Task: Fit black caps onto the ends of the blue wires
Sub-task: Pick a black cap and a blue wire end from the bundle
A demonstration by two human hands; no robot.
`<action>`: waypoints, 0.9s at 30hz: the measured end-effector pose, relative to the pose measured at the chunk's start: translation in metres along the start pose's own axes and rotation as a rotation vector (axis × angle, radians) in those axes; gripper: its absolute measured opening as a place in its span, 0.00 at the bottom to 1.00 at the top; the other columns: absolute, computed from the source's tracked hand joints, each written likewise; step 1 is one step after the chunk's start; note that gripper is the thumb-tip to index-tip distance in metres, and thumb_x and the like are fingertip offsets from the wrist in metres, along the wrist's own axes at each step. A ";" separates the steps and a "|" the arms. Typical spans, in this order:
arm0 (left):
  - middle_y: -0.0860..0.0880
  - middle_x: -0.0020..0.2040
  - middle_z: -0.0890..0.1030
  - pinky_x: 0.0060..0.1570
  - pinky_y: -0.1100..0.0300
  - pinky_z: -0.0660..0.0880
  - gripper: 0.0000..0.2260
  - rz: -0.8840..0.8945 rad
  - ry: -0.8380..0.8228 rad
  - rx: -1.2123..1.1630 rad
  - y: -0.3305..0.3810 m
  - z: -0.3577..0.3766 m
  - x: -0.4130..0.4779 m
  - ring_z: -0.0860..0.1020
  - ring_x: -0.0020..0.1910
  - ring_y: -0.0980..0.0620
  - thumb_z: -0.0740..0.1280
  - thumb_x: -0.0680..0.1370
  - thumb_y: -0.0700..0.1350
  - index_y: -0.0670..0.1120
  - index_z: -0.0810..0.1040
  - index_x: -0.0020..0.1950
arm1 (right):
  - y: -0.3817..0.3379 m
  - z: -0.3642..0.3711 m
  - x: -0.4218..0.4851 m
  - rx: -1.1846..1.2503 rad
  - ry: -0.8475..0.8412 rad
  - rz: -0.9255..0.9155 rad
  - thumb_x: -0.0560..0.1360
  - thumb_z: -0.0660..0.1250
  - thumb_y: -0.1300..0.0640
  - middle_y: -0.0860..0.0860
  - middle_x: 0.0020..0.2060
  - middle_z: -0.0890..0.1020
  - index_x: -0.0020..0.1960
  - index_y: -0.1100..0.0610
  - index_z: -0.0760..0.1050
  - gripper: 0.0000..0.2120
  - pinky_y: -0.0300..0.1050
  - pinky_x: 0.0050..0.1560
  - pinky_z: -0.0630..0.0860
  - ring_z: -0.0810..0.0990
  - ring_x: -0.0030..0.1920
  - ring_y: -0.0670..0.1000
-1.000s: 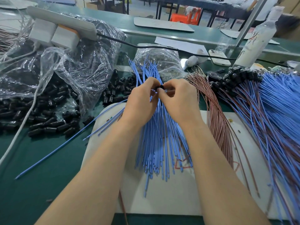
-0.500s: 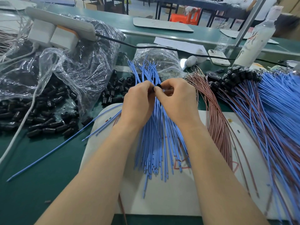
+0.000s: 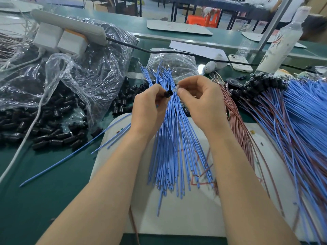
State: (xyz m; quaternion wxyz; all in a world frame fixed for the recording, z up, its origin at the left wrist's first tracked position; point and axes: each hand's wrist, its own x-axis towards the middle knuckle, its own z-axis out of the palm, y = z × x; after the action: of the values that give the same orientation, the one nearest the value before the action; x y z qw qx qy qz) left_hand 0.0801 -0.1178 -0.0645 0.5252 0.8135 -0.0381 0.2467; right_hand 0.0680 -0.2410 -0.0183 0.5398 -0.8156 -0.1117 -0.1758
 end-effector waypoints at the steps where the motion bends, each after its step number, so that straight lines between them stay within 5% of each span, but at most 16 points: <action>1: 0.54 0.34 0.78 0.41 0.63 0.73 0.07 -0.002 0.002 -0.015 0.000 0.000 0.000 0.74 0.34 0.56 0.67 0.75 0.37 0.47 0.75 0.40 | 0.000 -0.001 0.000 0.016 0.000 -0.007 0.74 0.68 0.65 0.48 0.41 0.83 0.47 0.55 0.78 0.06 0.38 0.50 0.78 0.82 0.43 0.44; 9: 0.56 0.33 0.78 0.37 0.72 0.67 0.07 -0.003 0.016 -0.032 0.002 0.000 0.000 0.72 0.31 0.63 0.68 0.76 0.37 0.46 0.76 0.40 | -0.002 -0.005 -0.001 -0.031 -0.035 -0.081 0.73 0.68 0.65 0.47 0.38 0.82 0.44 0.56 0.80 0.05 0.31 0.44 0.75 0.80 0.38 0.40; 18: 0.45 0.40 0.81 0.45 0.47 0.76 0.03 0.056 0.001 0.101 0.002 -0.002 -0.001 0.79 0.41 0.44 0.65 0.76 0.37 0.39 0.77 0.44 | -0.003 0.000 -0.004 -0.200 -0.009 -0.109 0.74 0.69 0.63 0.45 0.37 0.82 0.47 0.56 0.82 0.05 0.32 0.46 0.77 0.81 0.39 0.41; 24: 0.48 0.38 0.77 0.38 0.51 0.70 0.03 0.131 0.013 0.307 0.007 -0.002 -0.004 0.73 0.38 0.45 0.64 0.76 0.39 0.42 0.76 0.44 | 0.001 0.001 -0.002 -0.275 0.010 -0.126 0.74 0.68 0.63 0.46 0.36 0.81 0.47 0.58 0.82 0.05 0.33 0.45 0.76 0.80 0.39 0.43; 27: 0.48 0.42 0.81 0.45 0.51 0.75 0.04 0.129 -0.085 0.260 0.007 -0.003 -0.003 0.77 0.41 0.47 0.66 0.76 0.39 0.43 0.78 0.50 | 0.009 -0.005 0.002 -0.229 0.003 -0.054 0.74 0.69 0.63 0.46 0.37 0.82 0.47 0.57 0.82 0.05 0.37 0.48 0.78 0.81 0.40 0.42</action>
State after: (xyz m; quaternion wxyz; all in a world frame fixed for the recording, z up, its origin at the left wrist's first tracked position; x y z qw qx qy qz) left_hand 0.0737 -0.1190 -0.0590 0.3961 0.8804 -0.0804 0.2482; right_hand 0.0727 -0.2495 -0.0234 0.4383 -0.8684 -0.1120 -0.2030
